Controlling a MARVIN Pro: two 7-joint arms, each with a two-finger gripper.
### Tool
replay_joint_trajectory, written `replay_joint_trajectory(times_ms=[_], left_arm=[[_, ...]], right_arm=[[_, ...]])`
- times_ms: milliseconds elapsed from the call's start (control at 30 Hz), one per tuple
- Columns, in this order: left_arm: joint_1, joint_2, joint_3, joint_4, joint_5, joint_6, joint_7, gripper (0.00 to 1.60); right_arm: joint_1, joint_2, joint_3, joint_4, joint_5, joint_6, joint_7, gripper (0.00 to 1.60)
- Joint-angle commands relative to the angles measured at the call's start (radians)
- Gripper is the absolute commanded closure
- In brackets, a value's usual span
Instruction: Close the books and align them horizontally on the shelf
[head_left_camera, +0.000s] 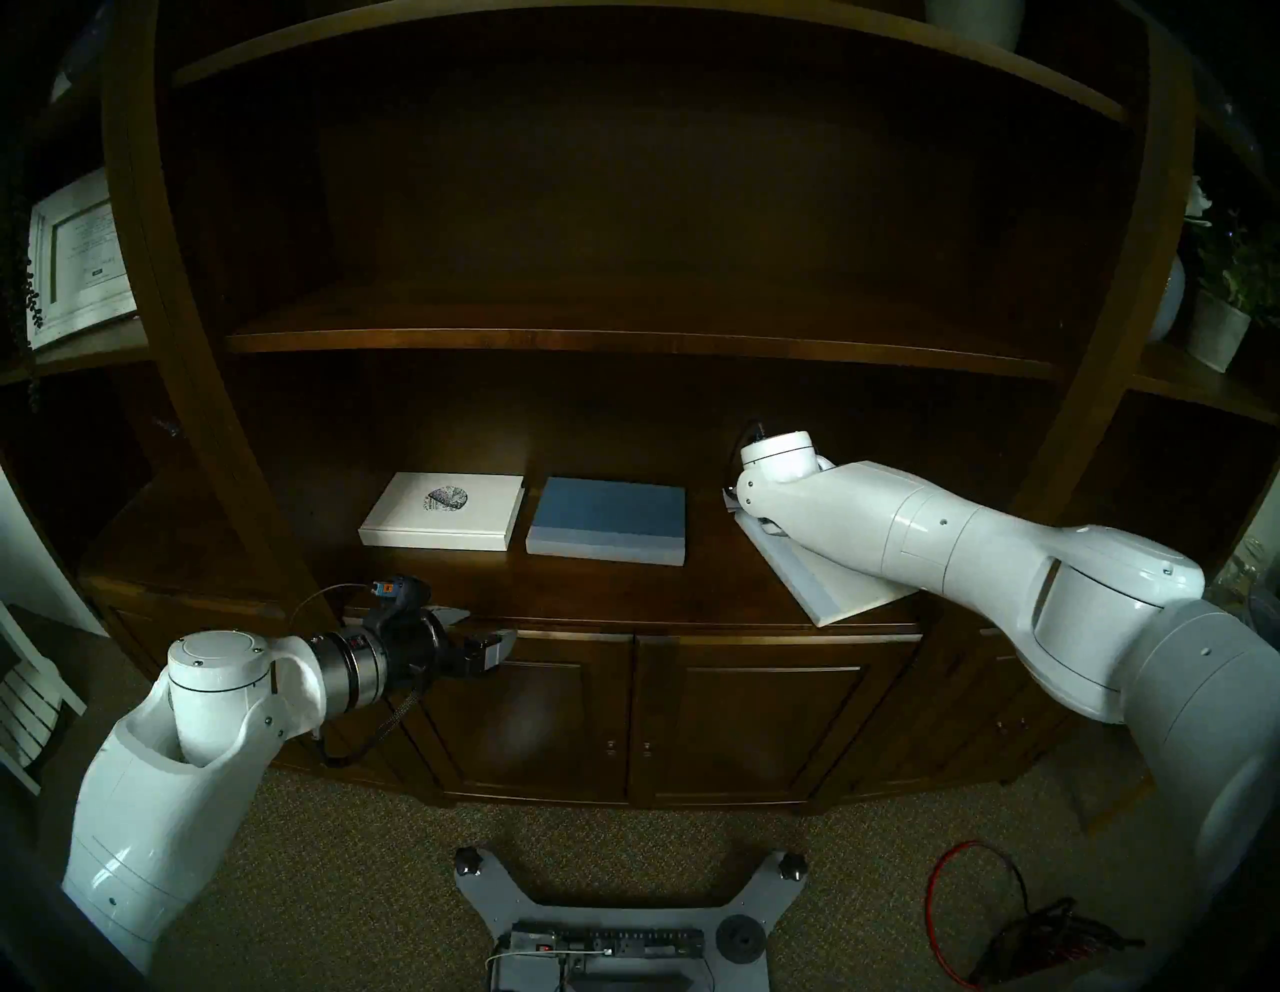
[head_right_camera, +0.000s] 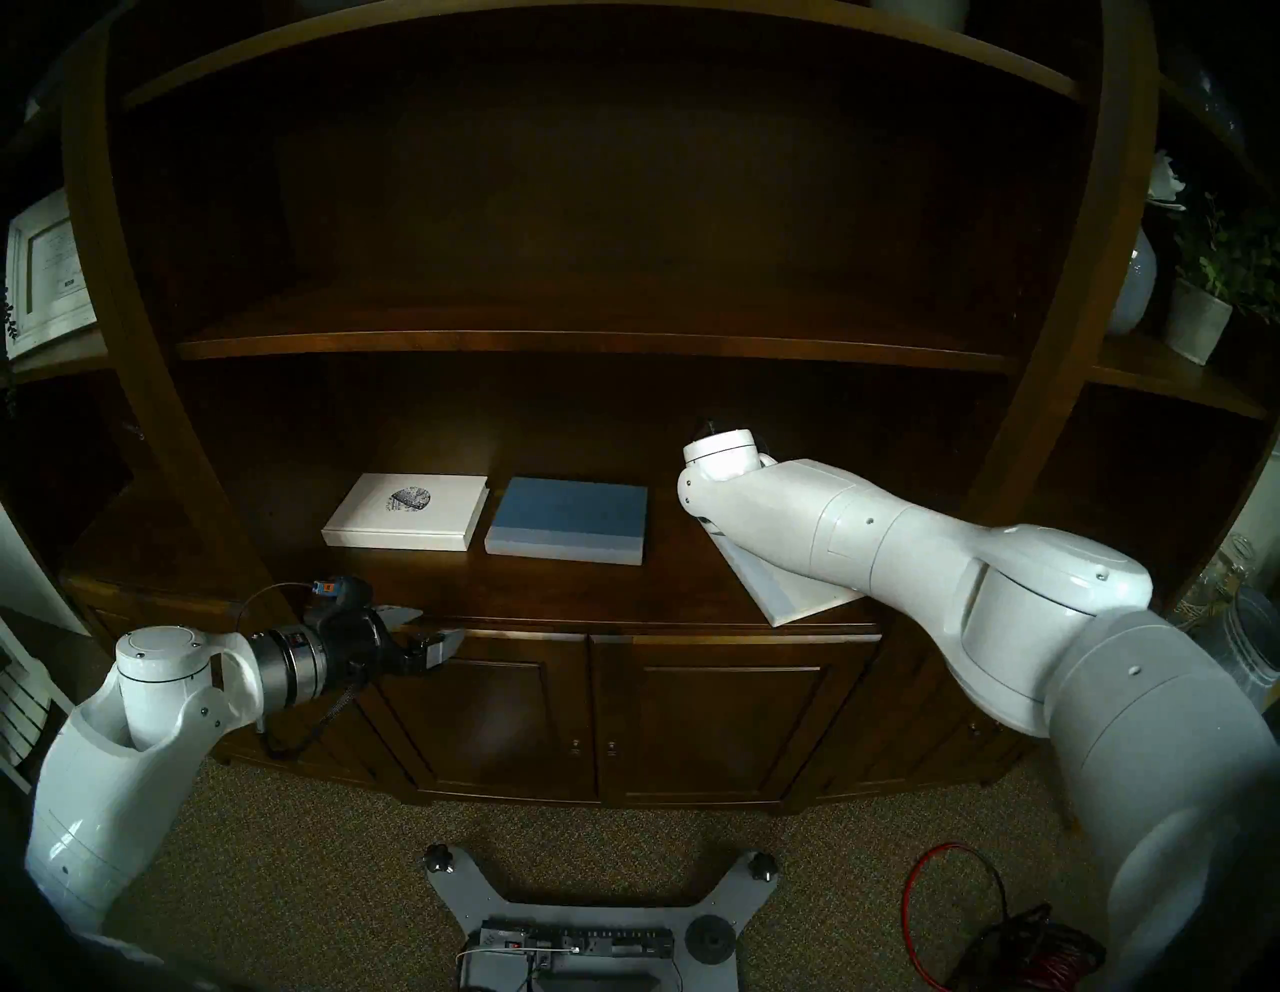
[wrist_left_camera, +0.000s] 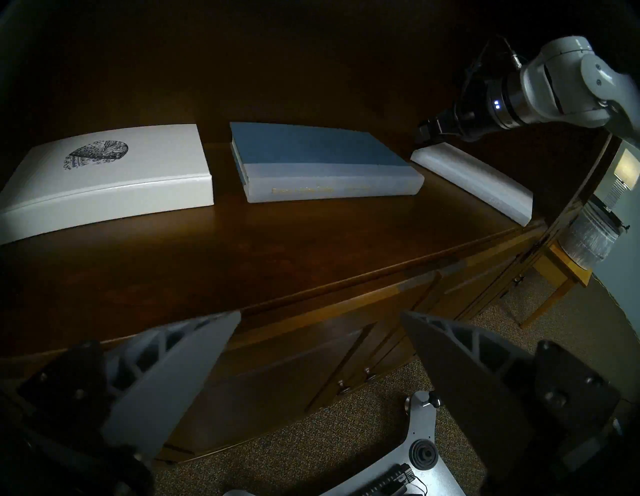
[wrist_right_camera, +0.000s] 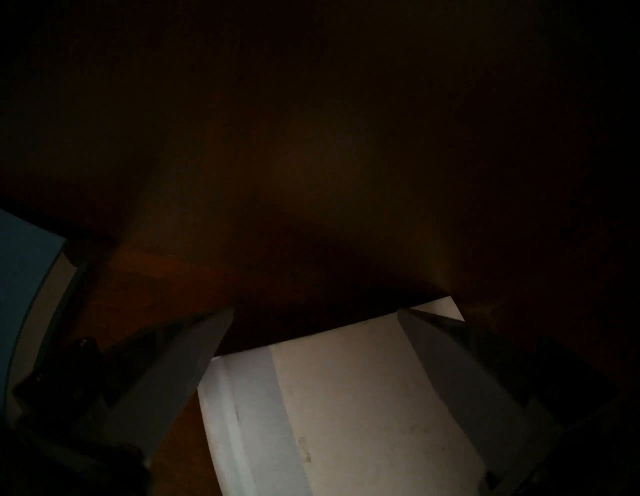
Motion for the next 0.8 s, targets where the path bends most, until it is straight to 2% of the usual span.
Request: replay_joint_trajectory(times_ms=[0,200,467,767], left_arm=[[-0.018,-0.001,-0.013,-0.024,0.001,-0.014,0.002,0.00],[-0.017,-0.002,-0.013,-0.024,0.001,-0.016,0.003,0.00],[-0.017,-0.002,-0.013,-0.024,0.001,-0.016,0.003,0.00],[-0.017,-0.002,-0.013,-0.024,0.001,-0.016,0.003,0.00]], right_arm=[[0.048,-0.040,0.020,0.008,0.007,0.027,-0.039,0.00],[0.026,-0.013,0.026,-0.046,0.034,0.064,-0.079,0.00],[-0.005,0.032,0.019,-0.109,0.065,0.085,-0.176,0.00],[-0.017,0.041,0.013,-0.107,0.081,0.073,-0.181,0.00]])
